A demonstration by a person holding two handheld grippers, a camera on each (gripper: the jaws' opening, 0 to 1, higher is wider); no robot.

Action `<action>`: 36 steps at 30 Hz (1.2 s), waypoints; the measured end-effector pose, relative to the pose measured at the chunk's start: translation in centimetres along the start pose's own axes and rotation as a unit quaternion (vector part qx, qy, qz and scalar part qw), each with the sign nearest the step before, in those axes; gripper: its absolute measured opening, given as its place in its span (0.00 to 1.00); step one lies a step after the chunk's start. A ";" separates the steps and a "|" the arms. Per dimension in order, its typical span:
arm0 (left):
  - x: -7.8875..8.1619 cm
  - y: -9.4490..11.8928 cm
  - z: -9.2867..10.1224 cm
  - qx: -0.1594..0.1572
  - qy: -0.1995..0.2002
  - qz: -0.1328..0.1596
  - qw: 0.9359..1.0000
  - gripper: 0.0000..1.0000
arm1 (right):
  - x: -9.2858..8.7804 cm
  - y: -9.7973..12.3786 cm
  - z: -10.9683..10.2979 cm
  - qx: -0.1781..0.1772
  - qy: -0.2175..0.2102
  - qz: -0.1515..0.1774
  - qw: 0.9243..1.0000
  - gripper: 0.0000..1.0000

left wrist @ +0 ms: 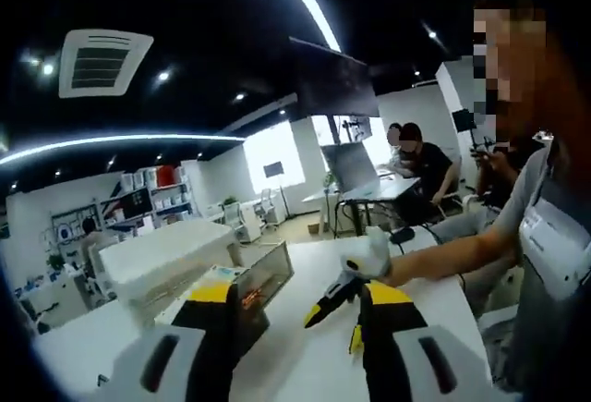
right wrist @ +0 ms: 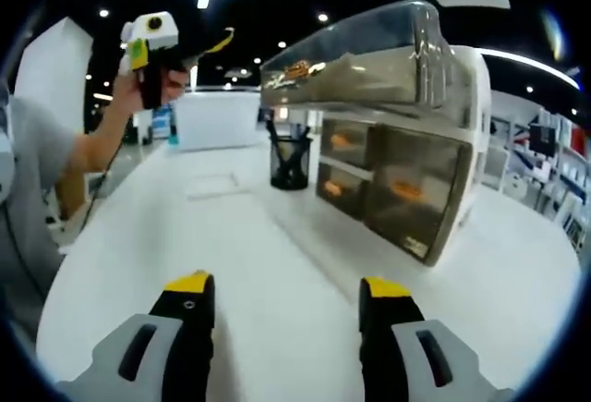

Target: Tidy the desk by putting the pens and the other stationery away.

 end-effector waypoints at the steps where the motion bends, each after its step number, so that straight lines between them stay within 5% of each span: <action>1: -0.5 0.1 -0.1 0.001 -0.001 0.000 1.000 0.53 | 0.0 0.0 0.0 0.000 0.001 0.000 1.000 0.59; 5: -2.6 0.6 -1.1 0.015 0.015 0.015 1.000 0.52 | 0.0 0.0 -0.1 0.000 0.003 0.003 1.000 0.59; 9: -6.5 1.0 -2.2 0.037 -0.007 -0.018 0.999 0.52 | 0.1 0.3 0.2 -0.008 0.002 0.010 1.000 0.59; 13: -10.9 1.2 -3.5 0.062 0.028 -0.034 0.997 0.52 | 0.6 1.2 0.6 -0.028 -0.008 0.033 0.999 0.61; 20: -14.0 1.2 -3.6 0.076 0.030 -0.054 0.995 0.52 | 1.0 2.1 1.1 -0.054 -0.012 0.056 0.997 0.59; 23: -15.7 1.0 -2.9 0.059 0.045 -0.094 0.993 0.51 | 1.1 2.1 1.0 -0.063 -0.013 0.060 0.996 0.59; 36: -15.7 1.0 -2.5 0.059 0.024 -0.098 0.993 0.51 | 0.8 1.5 0.5 -0.076 -0.006 0.043 0.996 0.60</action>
Point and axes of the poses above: the point that each gripper's makers call its tool centre point, and the gripper's own axes: y roughly backward along the fingers, z roughly to its right, x roughly out of its top, the point moved 9 cm from there along y, roughly backward along the fingers, and after that the axes turned 11 degrees about x, right-handed, at the moved point
